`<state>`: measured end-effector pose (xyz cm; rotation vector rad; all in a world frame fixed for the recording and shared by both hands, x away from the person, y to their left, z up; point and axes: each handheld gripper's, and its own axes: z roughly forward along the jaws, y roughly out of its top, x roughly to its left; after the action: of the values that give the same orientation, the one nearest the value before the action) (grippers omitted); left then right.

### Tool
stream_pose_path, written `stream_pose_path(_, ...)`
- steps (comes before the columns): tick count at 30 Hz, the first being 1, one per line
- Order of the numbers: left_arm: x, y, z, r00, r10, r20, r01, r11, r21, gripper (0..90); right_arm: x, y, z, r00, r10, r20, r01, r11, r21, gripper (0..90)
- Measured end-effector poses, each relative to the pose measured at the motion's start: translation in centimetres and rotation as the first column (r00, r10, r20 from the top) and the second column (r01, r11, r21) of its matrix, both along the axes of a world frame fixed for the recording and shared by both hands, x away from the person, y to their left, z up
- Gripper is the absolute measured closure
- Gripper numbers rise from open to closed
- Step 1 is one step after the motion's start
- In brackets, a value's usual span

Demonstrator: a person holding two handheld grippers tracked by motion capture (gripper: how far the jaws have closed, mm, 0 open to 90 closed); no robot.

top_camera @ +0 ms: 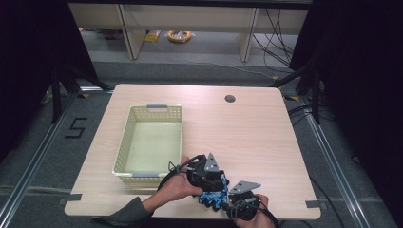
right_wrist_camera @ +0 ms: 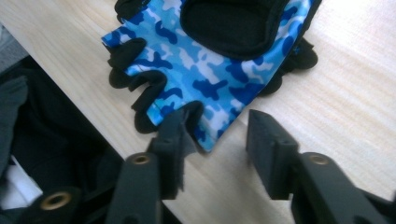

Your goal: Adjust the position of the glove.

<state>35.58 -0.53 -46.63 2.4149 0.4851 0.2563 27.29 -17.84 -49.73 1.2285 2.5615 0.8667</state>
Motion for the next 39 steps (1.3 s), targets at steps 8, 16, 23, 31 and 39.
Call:
stream_pose_path(8,1.3,-0.8,-1.1,0.9984,-0.05,-0.025,0.052,0.9961,0.072,52.2,0.3,-0.4,-0.1,0.9964,0.077,0.036,-0.077,0.9968,-0.022,86.5)
stream_pose_path(16,2.0,-1.1,-1.5,0.9959,-0.073,-0.054,0.078,0.991,0.109,64.7,0.4,-0.6,-0.1,0.9962,0.084,0.022,-0.084,0.9964,-0.011,89.0)
stream_pose_path(23,1.5,-1.2,-1.3,0.9971,-0.074,-0.022,0.076,0.9882,0.133,71.0,0.4,-0.8,-0.1,0.9973,0.073,0.012,-0.073,0.9973,0.009,89.3)
stream_pose_path(31,0.9,0.4,0.5,0.999,-0.045,-0.003,0.045,0.9958,0.08,71.1,0.5,-1.4,0.6,0.9966,0.074,0.038,-0.076,0.995,0.065,89.5)
stream_pose_path(39,-0.4,2.4,3.0,0.9998,0.02,0.009,-0.02,0.9998,-0.002,70.8,0.9,-2.6,2.9,0.995,0.041,0.09,-0.05,0.9938,0.099,89.9)
